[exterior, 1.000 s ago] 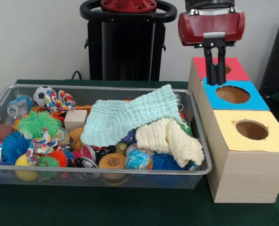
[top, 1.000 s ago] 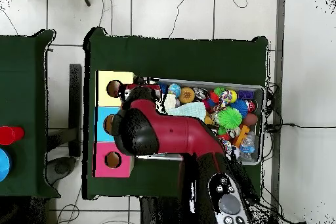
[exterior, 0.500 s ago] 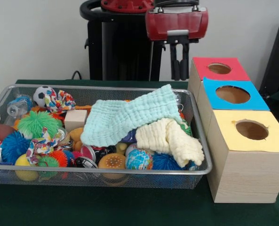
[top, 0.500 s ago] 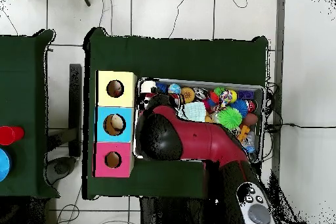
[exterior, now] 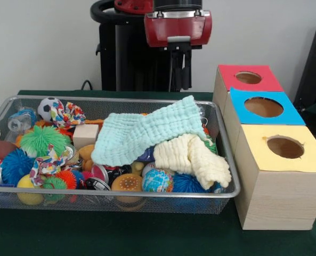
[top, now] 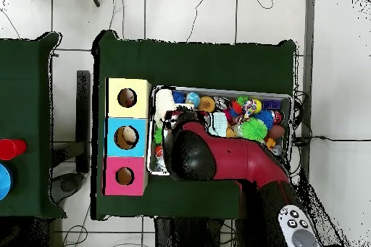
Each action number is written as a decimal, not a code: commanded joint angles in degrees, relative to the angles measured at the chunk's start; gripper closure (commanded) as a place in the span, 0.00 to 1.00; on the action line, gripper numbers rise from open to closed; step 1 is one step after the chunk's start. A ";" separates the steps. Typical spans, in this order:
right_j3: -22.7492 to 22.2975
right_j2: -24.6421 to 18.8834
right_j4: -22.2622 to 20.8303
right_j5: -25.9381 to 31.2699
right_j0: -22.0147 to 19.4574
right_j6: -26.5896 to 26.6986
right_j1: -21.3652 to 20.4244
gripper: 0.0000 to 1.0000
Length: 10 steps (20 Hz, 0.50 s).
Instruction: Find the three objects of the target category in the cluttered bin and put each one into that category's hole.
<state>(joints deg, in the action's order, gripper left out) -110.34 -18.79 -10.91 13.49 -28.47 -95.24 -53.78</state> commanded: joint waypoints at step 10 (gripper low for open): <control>-3.91 -10.20 -9.88 8.90 -9.65 8.93 -0.12 1.00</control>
<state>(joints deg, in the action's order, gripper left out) -110.54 -23.61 -15.97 15.45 -34.77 -95.23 -53.92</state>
